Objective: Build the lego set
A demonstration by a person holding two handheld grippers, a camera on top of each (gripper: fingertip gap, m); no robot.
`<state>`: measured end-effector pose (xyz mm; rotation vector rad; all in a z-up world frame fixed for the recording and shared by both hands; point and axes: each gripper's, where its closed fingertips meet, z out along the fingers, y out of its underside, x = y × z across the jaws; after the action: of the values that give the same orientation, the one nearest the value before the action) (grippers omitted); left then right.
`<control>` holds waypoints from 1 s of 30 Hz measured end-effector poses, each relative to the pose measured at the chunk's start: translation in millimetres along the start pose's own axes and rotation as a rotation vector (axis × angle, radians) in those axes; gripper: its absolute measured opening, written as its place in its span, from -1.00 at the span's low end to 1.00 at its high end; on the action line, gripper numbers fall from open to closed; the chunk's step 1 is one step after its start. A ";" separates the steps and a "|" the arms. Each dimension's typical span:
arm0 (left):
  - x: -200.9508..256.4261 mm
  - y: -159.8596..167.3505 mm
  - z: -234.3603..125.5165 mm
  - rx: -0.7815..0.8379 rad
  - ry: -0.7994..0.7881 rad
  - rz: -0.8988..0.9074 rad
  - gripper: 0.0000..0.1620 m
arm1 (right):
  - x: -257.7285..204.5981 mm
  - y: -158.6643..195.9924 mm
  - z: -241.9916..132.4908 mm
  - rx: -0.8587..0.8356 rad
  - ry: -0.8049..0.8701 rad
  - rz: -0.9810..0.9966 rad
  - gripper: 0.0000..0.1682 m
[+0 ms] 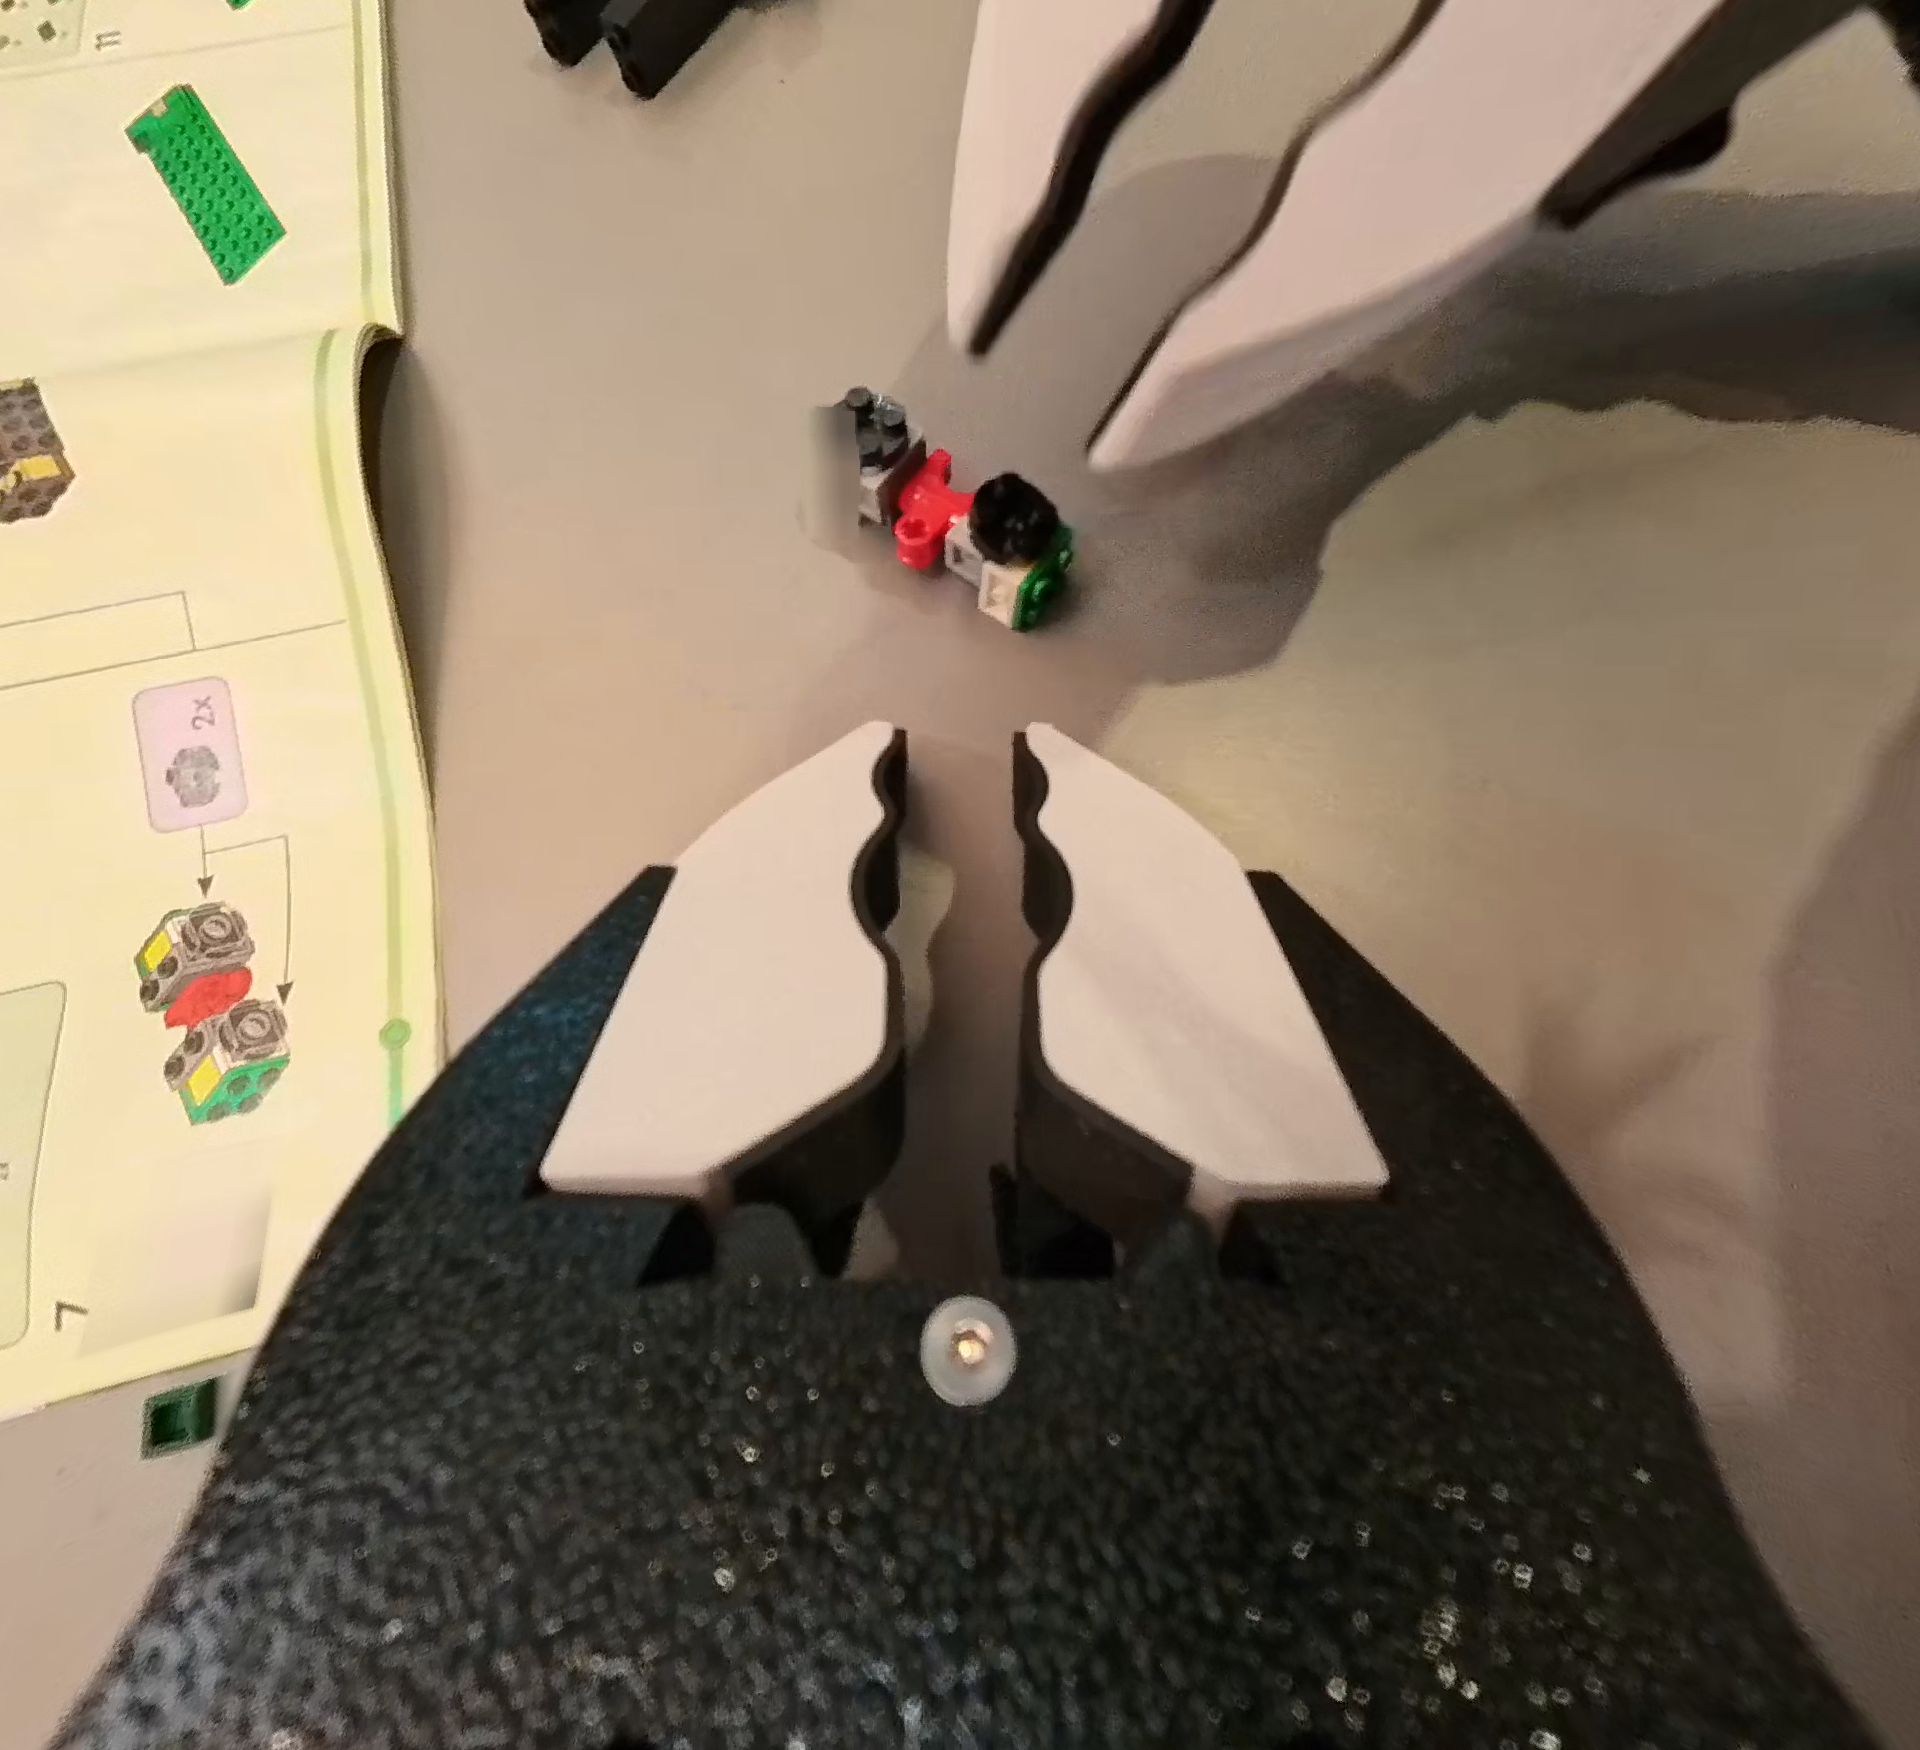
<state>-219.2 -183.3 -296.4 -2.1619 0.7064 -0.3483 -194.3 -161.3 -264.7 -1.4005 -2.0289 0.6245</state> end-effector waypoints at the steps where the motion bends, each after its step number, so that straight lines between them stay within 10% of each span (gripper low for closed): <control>1: 0.7 -0.1 -0.1 0.001 0.000 0.000 -0.77 | 3.2 -5.3 -9.8 0.043 0.024 -0.007 -0.75; 12: -7.8 -7.8 -6.8 0.069 -0.090 0.009 -0.43 | 23.7 26.7 -19.2 0.189 -0.054 -0.025 -0.90; 21: -10.7 -18.8 0.8 0.085 -0.235 0.011 -0.02 | 38.2 12.9 -29.9 0.449 -0.497 -0.234 -0.60; 30: -13.3 -25.1 5.2 0.103 -0.263 -0.127 0.03 | 33.7 19.6 7.7 0.325 -0.859 -0.455 -0.39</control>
<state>-218.2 -159.3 -280.3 -2.1088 0.3968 -0.1575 -195.8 -123.4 -276.4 -0.4517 -2.5882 1.4237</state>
